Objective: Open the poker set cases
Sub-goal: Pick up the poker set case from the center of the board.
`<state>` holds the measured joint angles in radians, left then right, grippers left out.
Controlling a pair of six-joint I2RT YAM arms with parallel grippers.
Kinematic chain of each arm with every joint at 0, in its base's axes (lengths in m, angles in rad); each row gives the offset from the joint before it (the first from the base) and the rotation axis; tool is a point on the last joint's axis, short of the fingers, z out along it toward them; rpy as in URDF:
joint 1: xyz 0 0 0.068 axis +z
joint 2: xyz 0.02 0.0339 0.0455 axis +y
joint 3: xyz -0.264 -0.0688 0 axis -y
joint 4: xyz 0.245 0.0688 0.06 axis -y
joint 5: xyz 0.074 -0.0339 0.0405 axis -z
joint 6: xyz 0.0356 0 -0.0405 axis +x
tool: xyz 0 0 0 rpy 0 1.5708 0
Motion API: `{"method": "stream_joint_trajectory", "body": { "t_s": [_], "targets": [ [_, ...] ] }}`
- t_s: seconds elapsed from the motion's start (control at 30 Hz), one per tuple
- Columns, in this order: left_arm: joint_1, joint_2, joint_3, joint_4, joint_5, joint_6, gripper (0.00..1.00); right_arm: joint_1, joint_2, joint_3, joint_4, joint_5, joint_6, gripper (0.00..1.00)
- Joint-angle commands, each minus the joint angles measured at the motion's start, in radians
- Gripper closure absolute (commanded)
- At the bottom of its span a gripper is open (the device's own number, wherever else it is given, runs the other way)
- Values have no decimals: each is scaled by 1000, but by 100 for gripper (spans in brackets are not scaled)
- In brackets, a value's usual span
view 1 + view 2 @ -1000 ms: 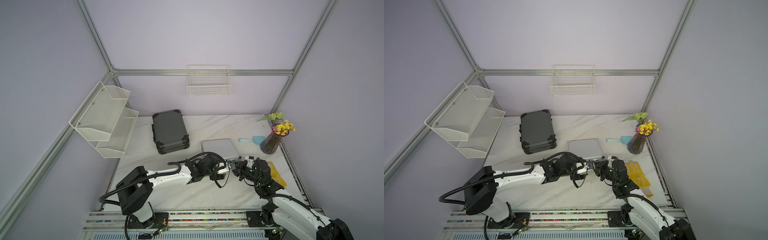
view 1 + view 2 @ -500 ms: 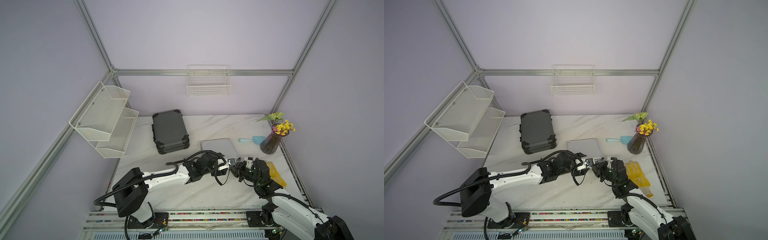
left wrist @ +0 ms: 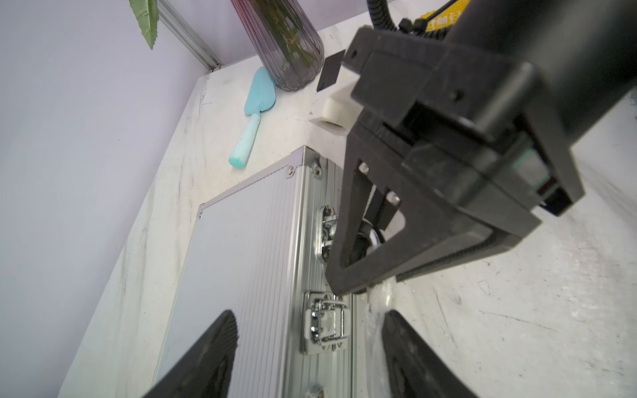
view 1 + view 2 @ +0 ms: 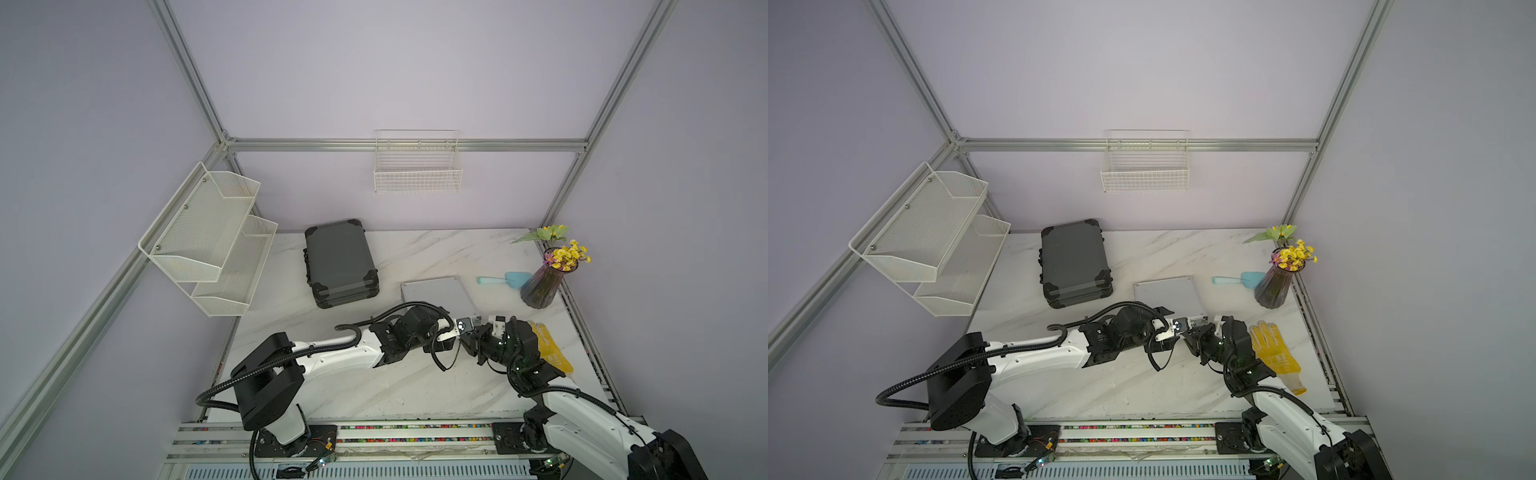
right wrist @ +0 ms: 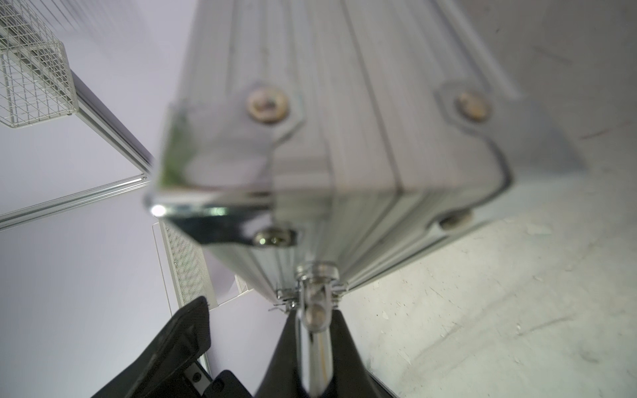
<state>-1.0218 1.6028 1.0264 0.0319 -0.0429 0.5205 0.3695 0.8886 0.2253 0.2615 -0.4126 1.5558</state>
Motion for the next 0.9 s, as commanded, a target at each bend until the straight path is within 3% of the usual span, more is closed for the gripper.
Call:
{"method": "stream_joint_trajectory", "body": {
  "t_s": [0.0,0.27,0.87],
  "targets": [
    [2,19,56,-35,29,49,32,6,-7,11,112,-15,65,100],
    [1,-30,31,-36,70,18,30,6,-2,3,120,-15,66,100],
    [0,75,80,-72,49,18,34,5,-16,3,114,-15,69,100]
  ]
}}
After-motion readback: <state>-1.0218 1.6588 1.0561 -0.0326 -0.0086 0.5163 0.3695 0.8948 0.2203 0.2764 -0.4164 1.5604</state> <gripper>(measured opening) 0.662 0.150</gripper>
